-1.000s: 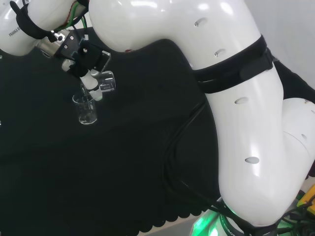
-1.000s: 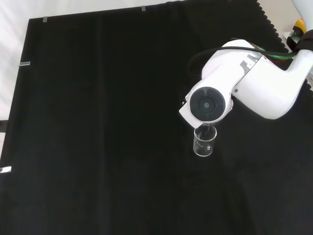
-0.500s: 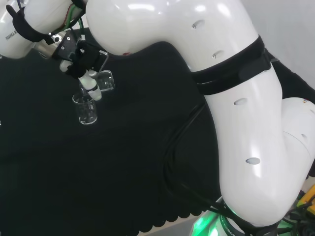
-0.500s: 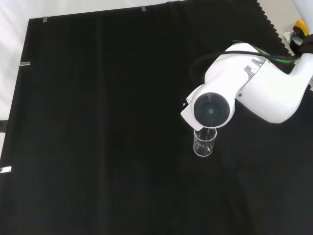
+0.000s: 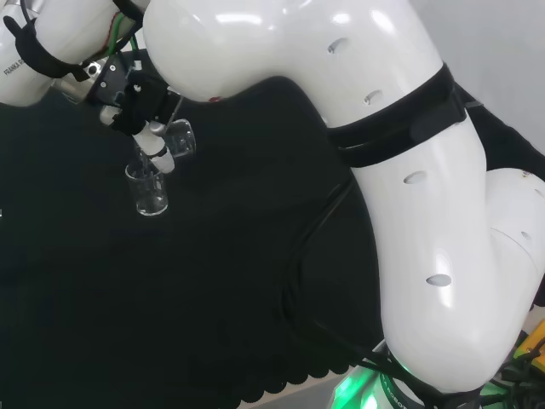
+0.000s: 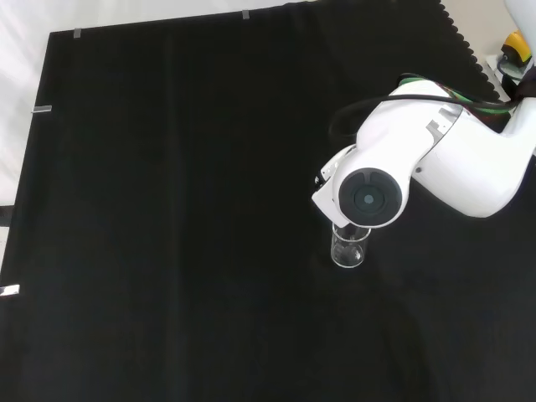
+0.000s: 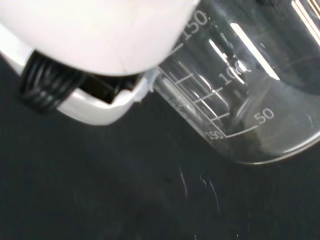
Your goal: Pour the water from the handheld beaker into the one on the table.
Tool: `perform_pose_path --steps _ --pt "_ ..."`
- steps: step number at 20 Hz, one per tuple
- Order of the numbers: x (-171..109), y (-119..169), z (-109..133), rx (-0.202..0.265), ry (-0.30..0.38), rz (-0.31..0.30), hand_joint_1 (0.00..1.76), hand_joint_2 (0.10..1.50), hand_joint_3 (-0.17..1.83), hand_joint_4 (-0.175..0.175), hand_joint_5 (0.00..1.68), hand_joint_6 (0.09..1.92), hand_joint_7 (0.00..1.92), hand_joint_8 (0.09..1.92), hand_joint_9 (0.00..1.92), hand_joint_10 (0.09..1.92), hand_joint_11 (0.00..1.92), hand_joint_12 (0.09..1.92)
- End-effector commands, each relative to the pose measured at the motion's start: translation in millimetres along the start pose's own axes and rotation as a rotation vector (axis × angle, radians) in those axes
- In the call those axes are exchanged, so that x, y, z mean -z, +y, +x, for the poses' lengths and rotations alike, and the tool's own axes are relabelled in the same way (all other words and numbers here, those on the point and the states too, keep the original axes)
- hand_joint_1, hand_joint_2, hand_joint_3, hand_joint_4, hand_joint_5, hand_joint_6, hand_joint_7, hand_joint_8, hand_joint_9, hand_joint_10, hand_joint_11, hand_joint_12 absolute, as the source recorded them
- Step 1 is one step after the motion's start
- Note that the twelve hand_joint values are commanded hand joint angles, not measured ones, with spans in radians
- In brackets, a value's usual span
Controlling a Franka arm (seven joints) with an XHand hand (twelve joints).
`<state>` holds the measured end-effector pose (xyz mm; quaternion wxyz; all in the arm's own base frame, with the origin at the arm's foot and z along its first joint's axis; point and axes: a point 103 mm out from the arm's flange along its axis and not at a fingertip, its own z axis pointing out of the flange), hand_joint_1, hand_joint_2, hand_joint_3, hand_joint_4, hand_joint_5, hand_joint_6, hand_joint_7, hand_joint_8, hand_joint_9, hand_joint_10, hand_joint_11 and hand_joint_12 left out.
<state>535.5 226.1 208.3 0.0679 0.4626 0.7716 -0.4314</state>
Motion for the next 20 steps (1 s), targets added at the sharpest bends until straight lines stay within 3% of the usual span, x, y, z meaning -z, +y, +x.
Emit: perform_pose_path --steps 1,8,20 --pt "-1.5 -0.4 -3.2 -0.007 -0.013 0.005 1.44 0.55 0.71 -0.175 1.41 0.40 1.43 0.50 1.60 0.09 1.36 0.69" --pt "8.2 1.5 3.2 -0.012 -0.034 0.017 1.44 0.55 0.71 -0.175 1.41 0.40 1.43 0.50 1.60 0.09 1.36 0.69" --pt "1.1 -0.2 -0.9 -0.014 -0.037 0.017 1.44 0.55 0.71 -0.175 1.41 0.41 1.43 0.50 1.60 0.09 1.36 0.69"
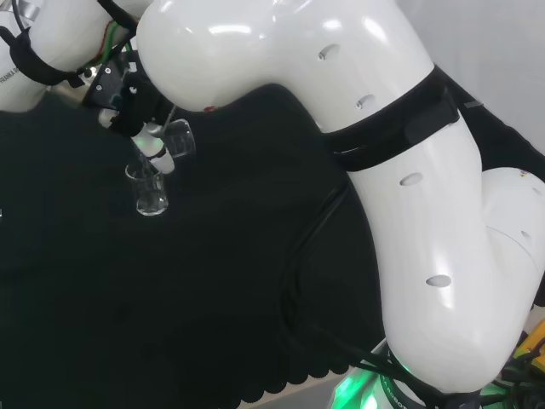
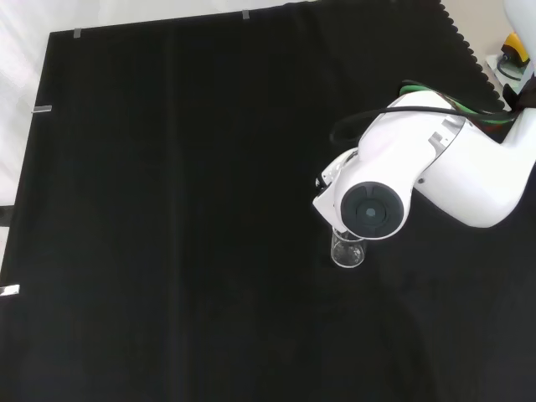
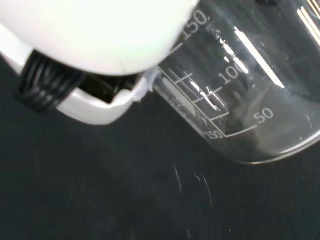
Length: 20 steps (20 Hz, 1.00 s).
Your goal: Pour the water from the handheld beaker into the one on the table.
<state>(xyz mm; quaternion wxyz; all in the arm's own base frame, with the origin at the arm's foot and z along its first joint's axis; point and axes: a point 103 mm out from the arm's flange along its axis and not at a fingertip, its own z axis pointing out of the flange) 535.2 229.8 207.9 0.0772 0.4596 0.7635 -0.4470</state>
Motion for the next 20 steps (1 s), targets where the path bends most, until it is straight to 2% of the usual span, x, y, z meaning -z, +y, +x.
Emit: perform_pose_path --steps 1,10,20 --pt "-1.7 -1.3 -4.0 -0.006 -0.003 -0.007 1.44 0.55 0.71 -0.175 1.41 0.41 1.43 0.50 1.60 0.09 1.36 0.69" --pt "6.7 -1.7 3.0 -0.012 -0.015 0.000 1.44 0.55 0.71 -0.175 1.41 0.41 1.44 0.50 1.60 0.09 1.36 0.69" --pt "5.0 -3.3 0.5 -0.013 -0.034 0.006 1.44 0.55 0.71 -0.175 1.41 0.41 1.44 0.50 1.60 0.09 1.36 0.69"
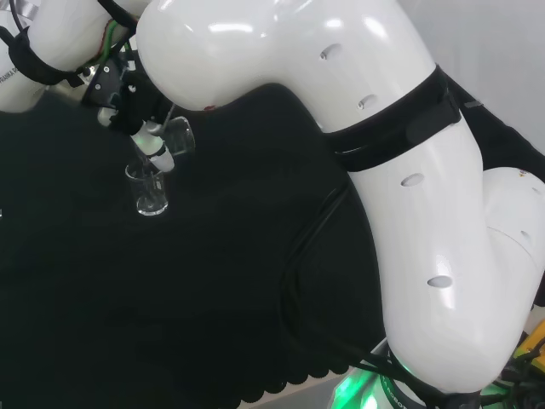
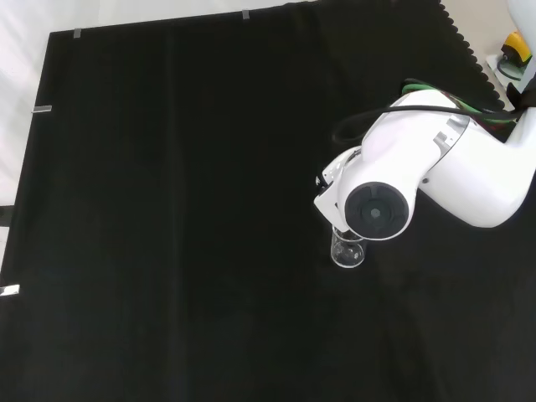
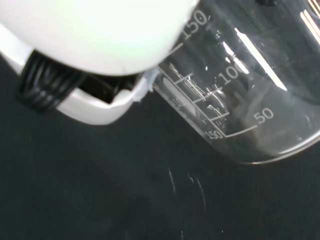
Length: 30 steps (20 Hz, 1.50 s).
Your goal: Pour the water from the handheld beaker into the one on the table.
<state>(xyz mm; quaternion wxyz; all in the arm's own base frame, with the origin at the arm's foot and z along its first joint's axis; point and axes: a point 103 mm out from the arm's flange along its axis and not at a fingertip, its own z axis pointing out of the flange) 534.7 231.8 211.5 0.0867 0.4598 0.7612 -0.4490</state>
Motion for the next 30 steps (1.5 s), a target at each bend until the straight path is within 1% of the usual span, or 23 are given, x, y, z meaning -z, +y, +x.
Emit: perform_pose_path --steps 1,4,9,11,15,19,27,30 --pt "0.6 -1.4 0.0 -0.003 -0.013 0.006 1.44 0.55 0.71 -0.175 1.41 0.40 1.44 0.50 1.60 0.09 1.36 0.69" --pt "0.2 -1.8 -0.4 -0.004 -0.010 0.006 1.44 0.55 0.71 -0.175 1.41 0.40 1.44 0.50 1.60 0.09 1.36 0.69" --pt "9.3 -1.2 2.8 -0.004 -0.027 0.016 1.44 0.55 0.71 -0.175 1.41 0.40 1.44 0.50 1.60 0.09 1.36 0.69" --pt "3.9 -2.5 -1.1 -0.006 -0.011 0.009 1.44 0.55 0.71 -0.175 1.41 0.40 1.44 0.50 1.60 0.09 1.36 0.69" --pt "2.1 -3.2 -2.4 -0.006 -0.011 0.006 1.44 0.55 0.71 -0.175 1.41 0.40 1.44 0.50 1.60 0.09 1.36 0.69" --pt "2.7 -3.3 -1.9 -0.016 -0.017 0.022 1.44 0.55 0.71 -0.175 1.41 0.40 1.44 0.50 1.60 0.09 1.36 0.69" --pt "9.0 -4.1 1.6 -0.010 -0.014 0.004 1.44 0.55 0.71 -0.175 1.41 0.41 1.44 0.50 1.60 0.09 1.36 0.69" --pt "7.6 -5.6 -0.8 -0.009 -0.018 -0.001 1.44 0.55 0.71 -0.175 1.41 0.41 1.44 0.50 1.60 0.09 1.36 0.69"
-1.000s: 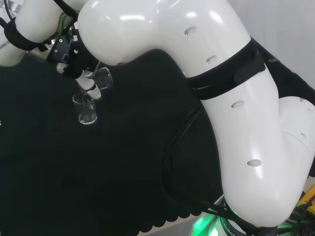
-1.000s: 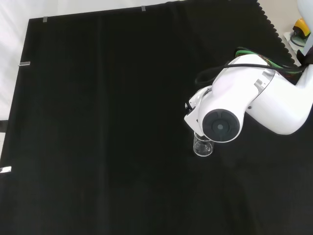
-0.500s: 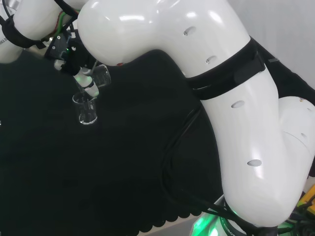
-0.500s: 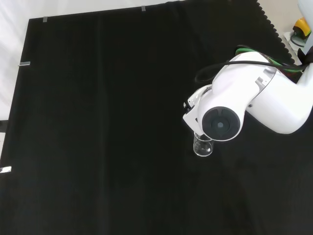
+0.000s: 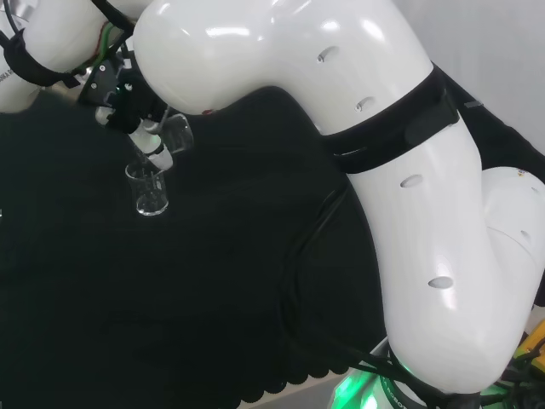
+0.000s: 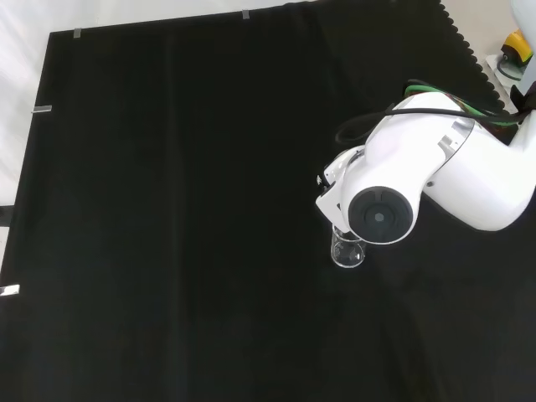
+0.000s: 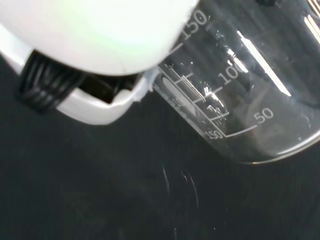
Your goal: Pour the water from the handheld beaker into the one on the table.
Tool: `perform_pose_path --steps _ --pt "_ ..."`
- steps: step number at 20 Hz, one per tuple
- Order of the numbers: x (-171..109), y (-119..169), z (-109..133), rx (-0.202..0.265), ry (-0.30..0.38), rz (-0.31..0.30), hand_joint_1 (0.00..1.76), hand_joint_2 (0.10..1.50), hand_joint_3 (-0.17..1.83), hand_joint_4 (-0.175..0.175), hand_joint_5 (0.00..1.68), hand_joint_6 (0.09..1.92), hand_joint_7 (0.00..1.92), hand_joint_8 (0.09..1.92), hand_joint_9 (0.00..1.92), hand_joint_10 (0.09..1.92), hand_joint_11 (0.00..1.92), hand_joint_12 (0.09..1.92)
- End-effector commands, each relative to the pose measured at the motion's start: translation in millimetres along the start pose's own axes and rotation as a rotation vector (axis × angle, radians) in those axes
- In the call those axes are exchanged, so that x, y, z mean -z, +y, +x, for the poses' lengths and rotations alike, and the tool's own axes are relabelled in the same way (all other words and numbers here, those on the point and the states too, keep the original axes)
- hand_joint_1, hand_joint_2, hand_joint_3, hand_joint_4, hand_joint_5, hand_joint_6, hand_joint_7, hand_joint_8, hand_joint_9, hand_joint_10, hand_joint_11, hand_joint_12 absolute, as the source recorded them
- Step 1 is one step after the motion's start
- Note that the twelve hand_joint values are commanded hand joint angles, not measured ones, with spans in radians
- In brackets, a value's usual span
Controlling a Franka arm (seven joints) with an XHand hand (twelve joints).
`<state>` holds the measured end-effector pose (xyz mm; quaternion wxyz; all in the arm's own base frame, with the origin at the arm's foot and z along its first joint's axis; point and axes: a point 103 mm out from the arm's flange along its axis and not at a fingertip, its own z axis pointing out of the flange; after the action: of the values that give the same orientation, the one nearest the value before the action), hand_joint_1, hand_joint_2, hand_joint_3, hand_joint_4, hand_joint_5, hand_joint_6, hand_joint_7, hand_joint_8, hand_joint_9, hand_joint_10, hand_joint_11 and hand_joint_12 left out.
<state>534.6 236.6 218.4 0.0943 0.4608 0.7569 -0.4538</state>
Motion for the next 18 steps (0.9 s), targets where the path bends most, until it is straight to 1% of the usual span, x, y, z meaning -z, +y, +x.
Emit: perform_pose_path --steps 1,2,4,5,7,12,14,18 --pt "-2.2 -2.8 -1.5 0.003 0.005 -0.011 1.44 0.55 0.71 -0.175 1.41 0.41 1.44 0.50 1.60 0.09 1.36 0.69" --pt "-4.3 -3.4 -3.1 -0.002 0.003 -0.006 1.44 0.55 0.71 -0.175 1.41 0.41 1.44 0.50 1.60 0.09 1.36 0.69" --pt "-7.1 -3.7 -5.3 0.007 0.005 -0.011 1.44 0.55 0.71 -0.175 1.41 0.41 1.44 0.50 1.60 0.09 1.36 0.69" --pt "-5.9 -3.9 -4.7 0.002 -0.001 -0.005 1.44 0.55 0.71 -0.175 1.41 0.41 1.44 0.50 1.60 0.09 1.36 0.69" --pt "0.4 -4.0 -0.9 -0.003 -0.009 0.000 1.44 0.55 0.71 -0.175 1.41 0.41 1.44 0.50 1.60 0.09 1.36 0.69" --pt "11.6 -4.0 3.1 0.001 -0.009 -0.006 1.44 0.55 0.71 -0.175 1.41 0.41 1.44 0.50 1.60 0.09 1.36 0.69" --pt "6.7 -4.9 -0.7 -0.001 0.000 -0.011 1.44 0.55 0.71 -0.175 1.41 0.41 1.44 0.50 1.60 0.09 1.36 0.69" --pt "9.4 -7.4 -3.7 0.002 0.019 -0.027 1.44 0.55 0.71 -0.175 1.41 0.41 1.44 0.50 1.60 0.09 1.36 0.69"
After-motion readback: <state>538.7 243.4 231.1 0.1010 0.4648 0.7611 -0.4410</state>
